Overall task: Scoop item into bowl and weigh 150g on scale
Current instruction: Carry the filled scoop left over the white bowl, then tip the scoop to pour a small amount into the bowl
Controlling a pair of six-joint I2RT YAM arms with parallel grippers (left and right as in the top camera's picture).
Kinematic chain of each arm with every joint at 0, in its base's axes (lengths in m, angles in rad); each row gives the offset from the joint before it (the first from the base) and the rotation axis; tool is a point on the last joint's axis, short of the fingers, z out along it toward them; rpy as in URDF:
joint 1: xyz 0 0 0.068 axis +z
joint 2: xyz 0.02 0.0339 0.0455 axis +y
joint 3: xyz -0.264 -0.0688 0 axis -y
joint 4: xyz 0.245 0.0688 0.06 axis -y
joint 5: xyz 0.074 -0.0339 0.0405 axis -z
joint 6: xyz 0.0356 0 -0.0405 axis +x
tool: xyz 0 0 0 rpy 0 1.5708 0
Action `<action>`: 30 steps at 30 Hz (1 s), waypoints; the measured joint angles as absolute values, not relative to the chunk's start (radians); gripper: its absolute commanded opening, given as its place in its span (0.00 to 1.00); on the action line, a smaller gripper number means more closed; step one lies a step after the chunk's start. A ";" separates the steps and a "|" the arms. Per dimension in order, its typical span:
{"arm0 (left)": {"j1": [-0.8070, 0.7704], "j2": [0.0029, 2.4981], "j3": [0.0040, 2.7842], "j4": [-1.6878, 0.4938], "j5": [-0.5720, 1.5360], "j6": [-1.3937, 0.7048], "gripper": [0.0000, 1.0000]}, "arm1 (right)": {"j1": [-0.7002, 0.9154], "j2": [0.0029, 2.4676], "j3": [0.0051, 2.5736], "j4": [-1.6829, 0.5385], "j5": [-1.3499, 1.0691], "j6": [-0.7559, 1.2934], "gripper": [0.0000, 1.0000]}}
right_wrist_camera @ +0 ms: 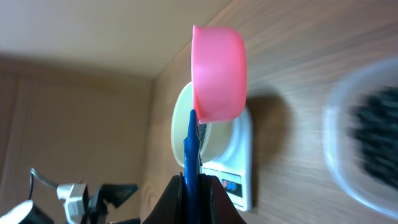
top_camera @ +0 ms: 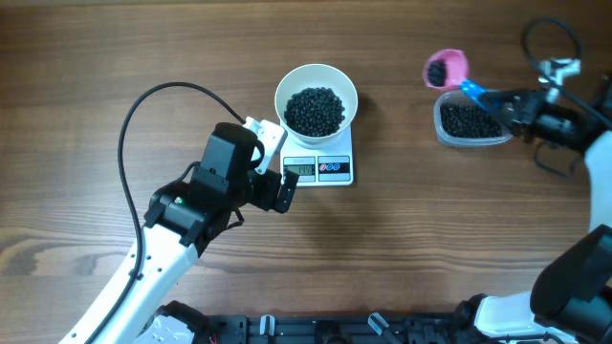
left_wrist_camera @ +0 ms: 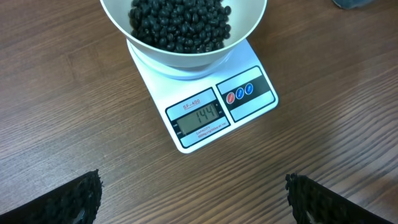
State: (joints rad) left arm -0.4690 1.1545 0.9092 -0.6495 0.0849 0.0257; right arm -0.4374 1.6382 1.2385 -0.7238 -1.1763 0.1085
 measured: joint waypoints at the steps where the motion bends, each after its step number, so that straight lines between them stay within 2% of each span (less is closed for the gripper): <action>1: -0.469 1.155 0.909 -0.649 0.085 0.026 1.00 | -0.403 1.638 1.238 -0.704 -1.180 0.113 0.04; 6: -0.469 1.155 0.909 -0.649 0.085 0.026 1.00 | -0.207 1.638 1.238 -0.535 -1.168 0.131 0.04; 12: -0.469 1.155 0.909 -0.650 0.085 0.026 1.00 | 0.008 1.638 1.238 -0.466 -0.937 0.122 0.04; 19: -0.469 1.155 0.909 -0.650 0.085 0.025 1.00 | 0.223 1.638 1.238 -0.466 -0.684 -0.114 0.04; 24: -0.469 1.155 0.909 -0.650 0.085 0.026 1.00 | 0.283 1.638 1.238 -0.465 -0.514 -0.212 0.04; 30: -0.469 1.155 0.909 -0.650 0.085 0.026 1.00 | 0.282 1.638 1.238 -0.447 -0.442 -0.292 0.04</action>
State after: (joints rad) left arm -0.4690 1.1545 0.9092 -0.6498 0.0849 0.0257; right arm 0.2825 1.6382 1.2377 -0.4473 -0.4423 -0.2924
